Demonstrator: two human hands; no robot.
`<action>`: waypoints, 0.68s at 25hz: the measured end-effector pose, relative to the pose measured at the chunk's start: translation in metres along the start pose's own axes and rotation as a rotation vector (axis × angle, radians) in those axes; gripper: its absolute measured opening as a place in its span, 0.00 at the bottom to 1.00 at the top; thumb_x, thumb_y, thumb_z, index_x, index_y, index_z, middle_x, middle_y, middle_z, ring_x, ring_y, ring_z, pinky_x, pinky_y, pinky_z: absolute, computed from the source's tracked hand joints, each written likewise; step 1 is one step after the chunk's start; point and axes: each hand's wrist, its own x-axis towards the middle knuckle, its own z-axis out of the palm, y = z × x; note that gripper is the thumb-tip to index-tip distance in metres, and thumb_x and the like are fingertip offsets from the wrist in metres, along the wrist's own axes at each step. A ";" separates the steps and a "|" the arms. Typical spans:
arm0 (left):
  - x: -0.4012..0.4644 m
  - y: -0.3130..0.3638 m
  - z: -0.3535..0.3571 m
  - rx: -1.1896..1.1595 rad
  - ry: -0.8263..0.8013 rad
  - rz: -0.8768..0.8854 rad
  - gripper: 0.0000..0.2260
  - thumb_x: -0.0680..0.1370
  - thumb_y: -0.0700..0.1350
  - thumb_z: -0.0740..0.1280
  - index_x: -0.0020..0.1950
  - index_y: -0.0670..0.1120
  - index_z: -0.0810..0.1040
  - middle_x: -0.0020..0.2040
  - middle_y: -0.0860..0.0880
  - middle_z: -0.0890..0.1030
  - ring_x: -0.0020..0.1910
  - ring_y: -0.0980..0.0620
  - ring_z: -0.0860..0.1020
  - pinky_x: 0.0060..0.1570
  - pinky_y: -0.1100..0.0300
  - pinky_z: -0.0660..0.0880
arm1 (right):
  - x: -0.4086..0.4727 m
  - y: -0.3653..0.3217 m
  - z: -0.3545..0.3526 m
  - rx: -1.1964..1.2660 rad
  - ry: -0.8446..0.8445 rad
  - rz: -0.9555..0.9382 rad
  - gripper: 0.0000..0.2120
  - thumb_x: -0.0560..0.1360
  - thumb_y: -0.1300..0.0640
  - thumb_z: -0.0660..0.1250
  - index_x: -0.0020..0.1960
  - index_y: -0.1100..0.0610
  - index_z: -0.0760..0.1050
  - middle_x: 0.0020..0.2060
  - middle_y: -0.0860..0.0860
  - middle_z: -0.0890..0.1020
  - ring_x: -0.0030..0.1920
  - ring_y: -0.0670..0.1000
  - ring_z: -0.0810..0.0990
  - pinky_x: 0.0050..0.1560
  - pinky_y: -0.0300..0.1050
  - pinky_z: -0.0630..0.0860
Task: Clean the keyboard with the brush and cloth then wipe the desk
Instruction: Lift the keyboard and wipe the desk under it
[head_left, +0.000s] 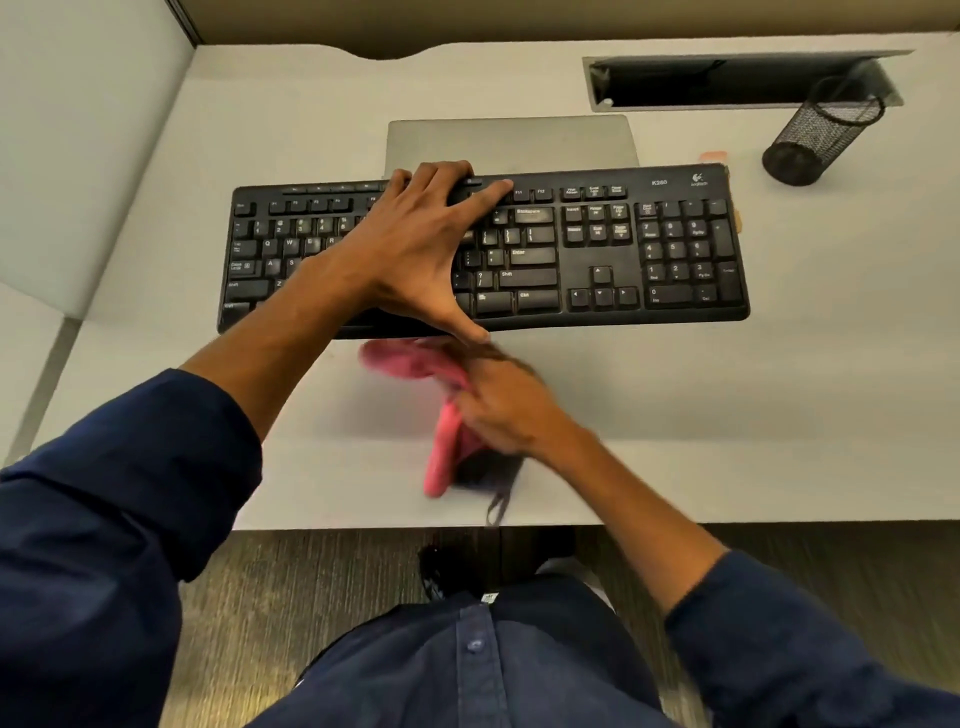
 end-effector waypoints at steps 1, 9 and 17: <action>0.002 -0.003 -0.004 -0.006 -0.001 -0.002 0.66 0.52 0.83 0.60 0.82 0.49 0.52 0.75 0.36 0.60 0.73 0.37 0.61 0.72 0.37 0.58 | -0.007 0.024 -0.019 -0.043 0.066 0.167 0.17 0.82 0.50 0.54 0.69 0.51 0.71 0.67 0.53 0.77 0.62 0.53 0.76 0.60 0.44 0.70; 0.025 -0.026 -0.027 -0.083 -0.025 -0.007 0.63 0.53 0.80 0.64 0.82 0.51 0.52 0.76 0.39 0.60 0.73 0.38 0.60 0.74 0.41 0.58 | 0.002 0.136 -0.027 -0.457 0.211 0.323 0.31 0.77 0.43 0.46 0.78 0.51 0.61 0.73 0.52 0.68 0.74 0.58 0.63 0.76 0.58 0.56; 0.026 -0.049 -0.033 -0.081 -0.065 -0.039 0.63 0.53 0.80 0.64 0.82 0.52 0.51 0.76 0.38 0.59 0.74 0.38 0.59 0.74 0.39 0.58 | 0.076 0.101 0.000 -0.447 0.208 0.082 0.26 0.77 0.46 0.57 0.74 0.51 0.68 0.65 0.50 0.77 0.66 0.55 0.72 0.72 0.56 0.63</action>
